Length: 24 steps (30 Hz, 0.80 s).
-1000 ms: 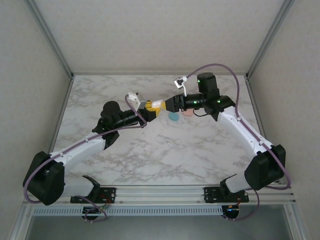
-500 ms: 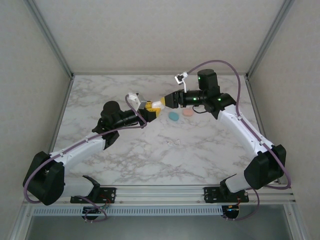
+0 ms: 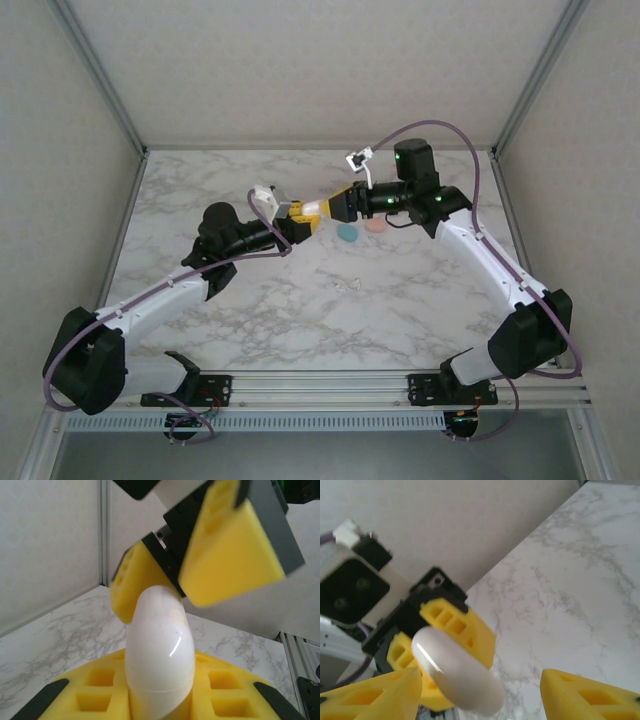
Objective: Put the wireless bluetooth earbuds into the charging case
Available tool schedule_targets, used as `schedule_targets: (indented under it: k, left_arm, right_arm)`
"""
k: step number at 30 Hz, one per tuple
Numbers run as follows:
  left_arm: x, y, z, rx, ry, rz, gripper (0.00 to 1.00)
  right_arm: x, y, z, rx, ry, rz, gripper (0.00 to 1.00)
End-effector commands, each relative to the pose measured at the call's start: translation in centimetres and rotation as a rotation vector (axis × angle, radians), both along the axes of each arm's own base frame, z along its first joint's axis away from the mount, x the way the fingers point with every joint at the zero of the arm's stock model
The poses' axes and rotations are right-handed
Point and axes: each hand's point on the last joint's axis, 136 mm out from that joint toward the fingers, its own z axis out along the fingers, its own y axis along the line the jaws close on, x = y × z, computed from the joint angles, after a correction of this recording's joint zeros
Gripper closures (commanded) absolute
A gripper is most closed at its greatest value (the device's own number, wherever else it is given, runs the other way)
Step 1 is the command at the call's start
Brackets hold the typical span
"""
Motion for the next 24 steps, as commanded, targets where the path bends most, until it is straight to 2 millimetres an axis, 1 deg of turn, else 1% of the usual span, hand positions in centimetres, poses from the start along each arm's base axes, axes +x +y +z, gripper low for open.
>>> schedule_targets:
  k: [1,5,11,15,21,24]
  left_arm:
    - [-0.8,0.1,2.1,-0.04,-0.063,-0.007,1.0]
    - [-1.0,0.0,2.3,-0.043,-0.06,-0.025,1.0]
    - [-1.6,-0.2,2.3,-0.028,-0.055,-0.059,1.0]
    - [-1.9,-0.3,2.3,-0.018,-0.06,-0.075,1.0]
    - [-2.1,-0.3,2.0,0.0,-0.059,-0.078,1.0]
    - [-2.1,-0.2,2.0,-0.001,-0.061,-0.07,1.0]
  right_arm:
    - [-2.2,-0.3,0.4,-0.022,-0.042,0.082,0.35]
    - [-1.1,-0.3,-0.3,-0.052,-0.035,0.032,0.35]
    - [1.6,-0.3,-0.1,-0.055,-0.049,-0.096,0.38]
    - [2.8,-0.3,0.0,-0.057,-0.044,-0.144,0.39]
    - [3.0,0.1,1.2,-0.011,-0.046,-0.136,0.39]
    - [3.2,0.2,1.2,-0.013,-0.045,-0.142,0.39]
